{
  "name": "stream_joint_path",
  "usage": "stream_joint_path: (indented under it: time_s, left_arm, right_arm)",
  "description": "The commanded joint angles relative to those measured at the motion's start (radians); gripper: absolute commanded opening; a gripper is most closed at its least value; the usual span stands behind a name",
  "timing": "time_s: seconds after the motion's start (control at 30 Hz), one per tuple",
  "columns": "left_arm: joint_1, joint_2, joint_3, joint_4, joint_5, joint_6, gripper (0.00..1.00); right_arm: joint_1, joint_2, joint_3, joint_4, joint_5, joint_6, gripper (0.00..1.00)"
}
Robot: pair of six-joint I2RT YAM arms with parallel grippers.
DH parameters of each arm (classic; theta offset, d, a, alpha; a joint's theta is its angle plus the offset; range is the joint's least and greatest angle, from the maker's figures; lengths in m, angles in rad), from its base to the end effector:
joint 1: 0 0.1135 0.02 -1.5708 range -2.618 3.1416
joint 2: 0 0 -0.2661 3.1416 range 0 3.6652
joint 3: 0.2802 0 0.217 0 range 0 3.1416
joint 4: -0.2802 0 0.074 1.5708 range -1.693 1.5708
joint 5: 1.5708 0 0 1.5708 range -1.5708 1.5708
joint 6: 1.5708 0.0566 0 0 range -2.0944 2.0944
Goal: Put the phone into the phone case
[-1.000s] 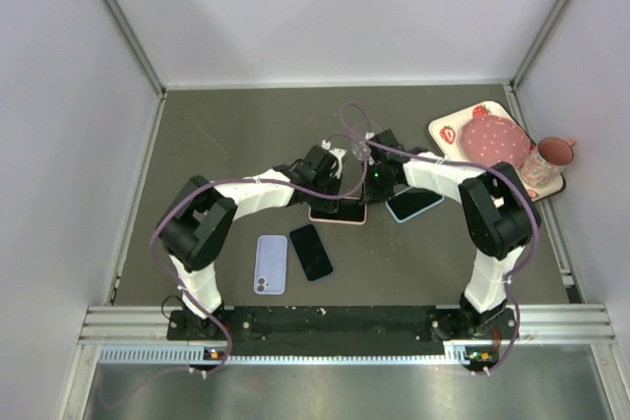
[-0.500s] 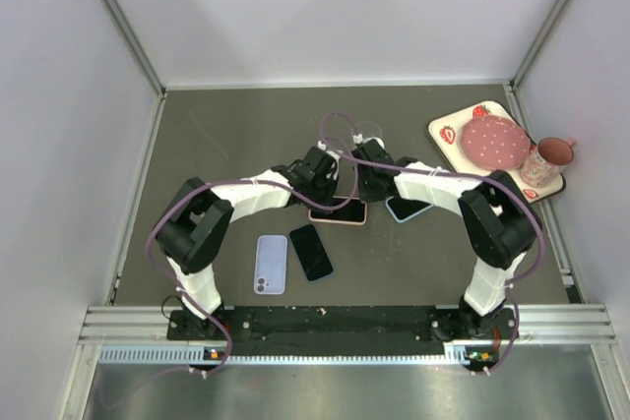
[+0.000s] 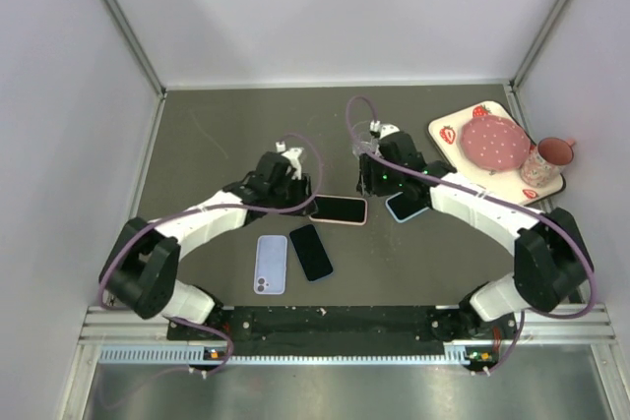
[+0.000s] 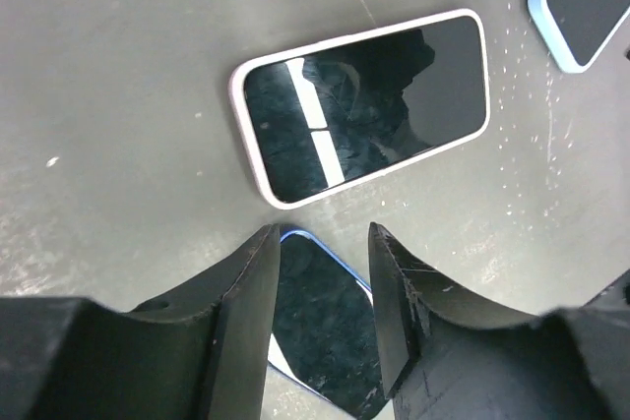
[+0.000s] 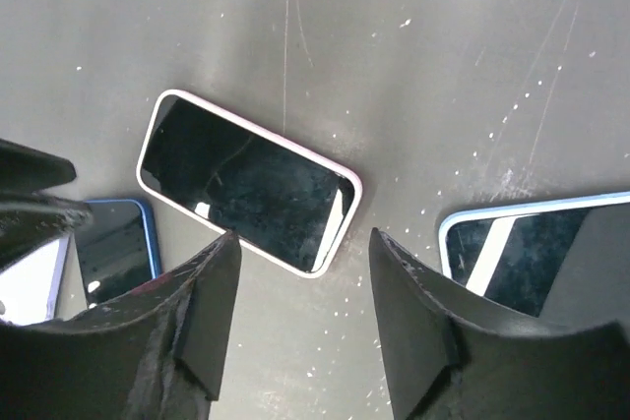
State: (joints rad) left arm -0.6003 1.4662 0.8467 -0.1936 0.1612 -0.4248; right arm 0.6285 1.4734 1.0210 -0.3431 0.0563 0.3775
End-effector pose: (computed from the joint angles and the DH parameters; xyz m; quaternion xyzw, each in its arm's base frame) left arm 0.2309 -0.1691 0.2116 0.1108 0.9199 -0.2460 0.2846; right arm 0.2439 0.1734 0.2479 -0.1053 0.9195 0.1593 0.3436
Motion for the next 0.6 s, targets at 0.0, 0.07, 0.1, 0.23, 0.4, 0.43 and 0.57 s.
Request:
stream_joint_path:
  time_s: [0.0,0.07,0.1,0.23,0.4,0.43,0.57]
  left_arm:
    - [0.115,-0.081,-0.112,0.170,0.217,-0.066,0.48]
    - [0.197,-0.089,-0.171,0.238,0.361,-0.103,0.49]
    - [0.238,-0.086,-0.188,0.285,0.392,-0.112,0.49]
    - [0.303,-0.047,-0.225,0.347,0.474,-0.146,0.49]
    - [0.315,0.054,-0.213,0.399,0.512,-0.181,0.46]
    - [0.315,0.069,-0.207,0.404,0.511,-0.184,0.45]
    - [0.313,0.161,-0.167,0.433,0.503,-0.183,0.43]
  right_arm:
    - [-0.091,-0.056,-0.070,0.070,-0.186,0.024,0.62]
    - [-0.116,-0.065,-0.093,0.085,-0.259,0.035,0.75]
    - [-0.125,-0.065,-0.114,0.099,-0.265,0.035,0.78]
    - [-0.130,-0.059,-0.139,0.095,-0.260,0.035,0.87]
    - [-0.128,-0.033,-0.159,0.099,-0.288,0.050,0.87]
    - [-0.128,-0.022,-0.160,0.099,-0.292,0.055,0.87]
    - [-0.128,-0.016,-0.167,0.102,-0.312,0.066,0.86]
